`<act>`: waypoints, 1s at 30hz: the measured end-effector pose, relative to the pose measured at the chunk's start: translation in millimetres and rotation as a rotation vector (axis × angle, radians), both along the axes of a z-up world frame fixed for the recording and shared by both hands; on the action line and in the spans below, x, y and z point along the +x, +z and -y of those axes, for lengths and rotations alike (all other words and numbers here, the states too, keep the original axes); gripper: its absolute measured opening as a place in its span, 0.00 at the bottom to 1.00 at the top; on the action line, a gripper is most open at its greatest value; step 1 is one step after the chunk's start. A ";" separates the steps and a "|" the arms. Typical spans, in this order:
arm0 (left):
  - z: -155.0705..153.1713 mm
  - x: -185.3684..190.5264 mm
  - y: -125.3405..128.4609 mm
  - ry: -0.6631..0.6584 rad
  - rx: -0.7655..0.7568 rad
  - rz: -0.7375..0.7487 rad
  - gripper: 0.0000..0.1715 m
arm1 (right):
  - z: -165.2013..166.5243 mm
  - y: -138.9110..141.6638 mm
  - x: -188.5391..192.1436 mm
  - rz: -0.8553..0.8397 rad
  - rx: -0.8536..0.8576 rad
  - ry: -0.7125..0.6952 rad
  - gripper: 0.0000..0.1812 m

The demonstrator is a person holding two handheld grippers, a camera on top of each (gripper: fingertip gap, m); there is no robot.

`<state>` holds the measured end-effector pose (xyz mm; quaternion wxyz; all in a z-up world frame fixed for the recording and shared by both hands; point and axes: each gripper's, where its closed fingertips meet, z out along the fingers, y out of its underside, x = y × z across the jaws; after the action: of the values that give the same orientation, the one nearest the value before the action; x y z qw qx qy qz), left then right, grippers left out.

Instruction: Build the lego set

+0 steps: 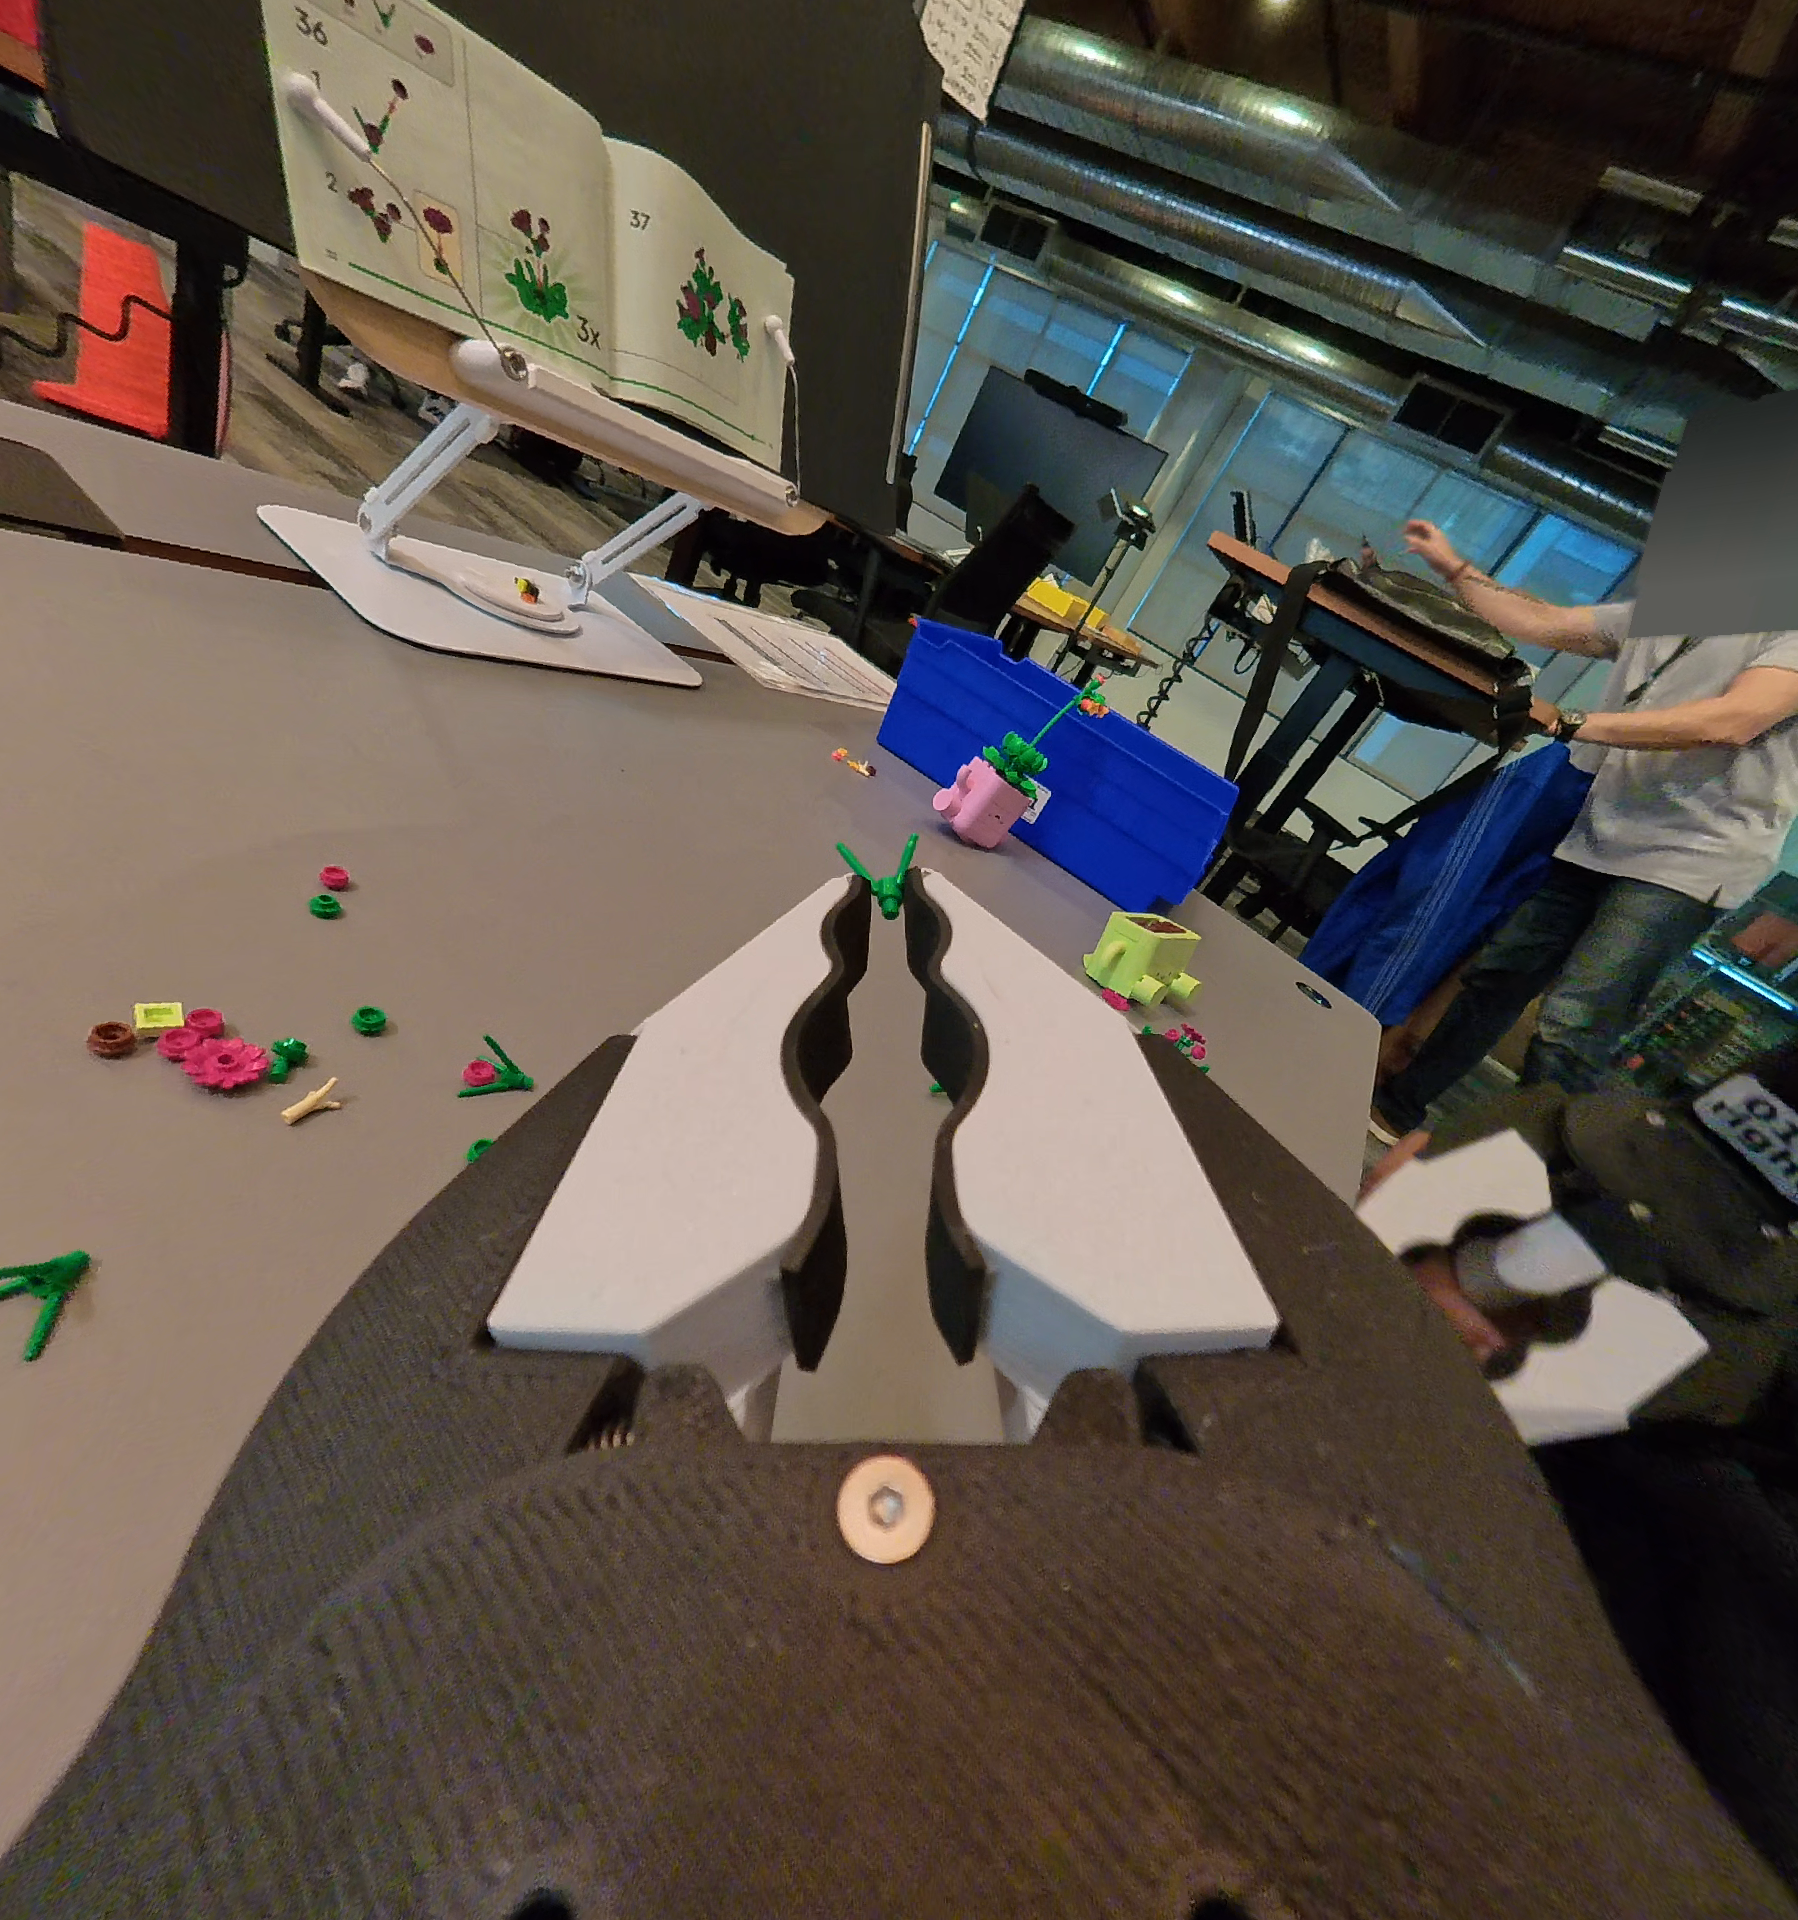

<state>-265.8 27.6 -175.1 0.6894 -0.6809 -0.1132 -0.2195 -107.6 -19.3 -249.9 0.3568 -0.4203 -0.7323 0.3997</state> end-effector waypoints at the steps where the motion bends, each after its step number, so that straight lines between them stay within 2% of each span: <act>1: 0.2 -0.5 0.0 0.001 0.001 0.000 0.03 | -14.6 2.8 5.6 0.003 -0.004 -0.052 0.19; 3: 0.3 -1.2 -0.5 0.001 0.001 0.004 0.03 | -49.6 2.8 20.7 0.028 -0.002 -0.169 0.23; 5: -0.3 -1.0 -1.2 -0.003 0.000 0.008 0.03 | -84.7 -8.5 41.6 0.094 -0.009 -0.280 0.25; 8: -1.7 0.4 -2.5 -0.005 -0.008 0.004 0.03 | -106.3 -22.3 64.7 0.164 -0.103 -0.342 0.30; 11: -2.9 2.0 -3.7 -0.006 -0.017 -0.005 0.03 | -103.2 -27.9 70.7 0.186 -0.155 -0.321 0.29; 15: -3.6 2.4 -5.3 -0.005 -0.026 -0.011 0.03 | -95.5 -43.2 67.7 0.252 -0.108 -0.292 0.26; 30: -2.1 0.2 -5.5 0.000 -0.024 -0.007 0.03 | -93.9 -40.5 48.0 0.247 -0.061 -0.284 0.25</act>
<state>-265.6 29.7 -180.6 0.6817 -0.6898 -0.1132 -0.2159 -59.5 74.6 -290.4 0.3041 -0.5758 -0.6915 0.3128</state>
